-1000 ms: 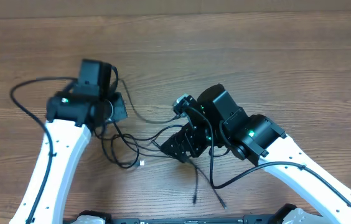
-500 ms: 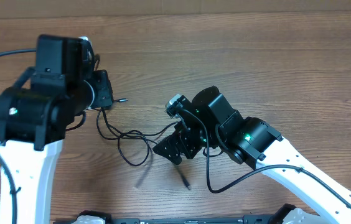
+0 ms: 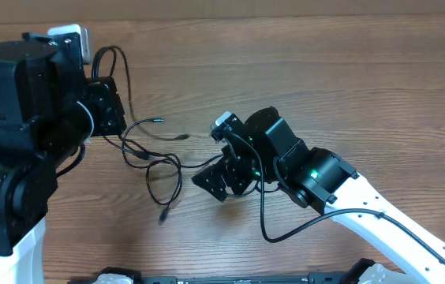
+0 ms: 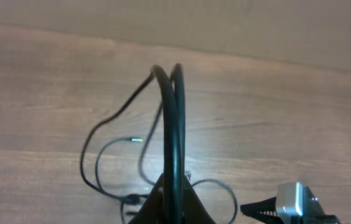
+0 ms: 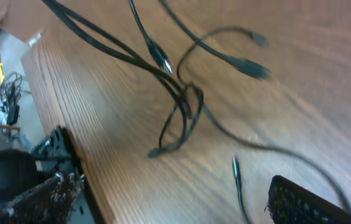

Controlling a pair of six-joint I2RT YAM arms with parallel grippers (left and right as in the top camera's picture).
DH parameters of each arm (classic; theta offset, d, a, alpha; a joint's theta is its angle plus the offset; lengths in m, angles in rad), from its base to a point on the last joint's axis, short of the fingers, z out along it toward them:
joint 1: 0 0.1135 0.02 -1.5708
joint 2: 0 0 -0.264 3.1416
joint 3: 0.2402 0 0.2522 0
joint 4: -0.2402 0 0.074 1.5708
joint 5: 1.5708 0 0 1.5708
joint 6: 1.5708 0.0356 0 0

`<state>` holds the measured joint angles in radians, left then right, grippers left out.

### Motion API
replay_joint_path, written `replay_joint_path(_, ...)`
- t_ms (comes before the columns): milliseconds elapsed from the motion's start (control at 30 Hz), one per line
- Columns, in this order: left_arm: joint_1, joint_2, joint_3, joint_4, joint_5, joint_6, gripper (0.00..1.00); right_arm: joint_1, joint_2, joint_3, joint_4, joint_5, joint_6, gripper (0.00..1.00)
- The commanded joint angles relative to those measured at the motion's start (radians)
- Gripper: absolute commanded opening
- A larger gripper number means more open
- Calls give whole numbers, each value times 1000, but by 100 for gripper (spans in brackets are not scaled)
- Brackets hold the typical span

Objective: Untangle cables

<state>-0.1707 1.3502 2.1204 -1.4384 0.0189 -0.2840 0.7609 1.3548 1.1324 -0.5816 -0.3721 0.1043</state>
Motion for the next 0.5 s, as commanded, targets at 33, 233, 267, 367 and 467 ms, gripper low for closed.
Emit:
replay_joint_path(33,-6,5,39,11,9,19,4,4,-11,26,82,13,-5,98)
replay_joint_path(233,-6,11,40,-9,51,33,5,4,-11,26,170,-34,-5,98)
replay_joint_path(267,-6,11,40,-13,60,39,5,4,-11,26,186,-50,-5,98)
replay_joint_path(367,-7,11,40,-32,61,37,5,4,-11,26,235,-91,-4,98)
replay_joint_path(467,-6,19,39,-47,60,37,5,4,-11,26,288,-170,-4,98)
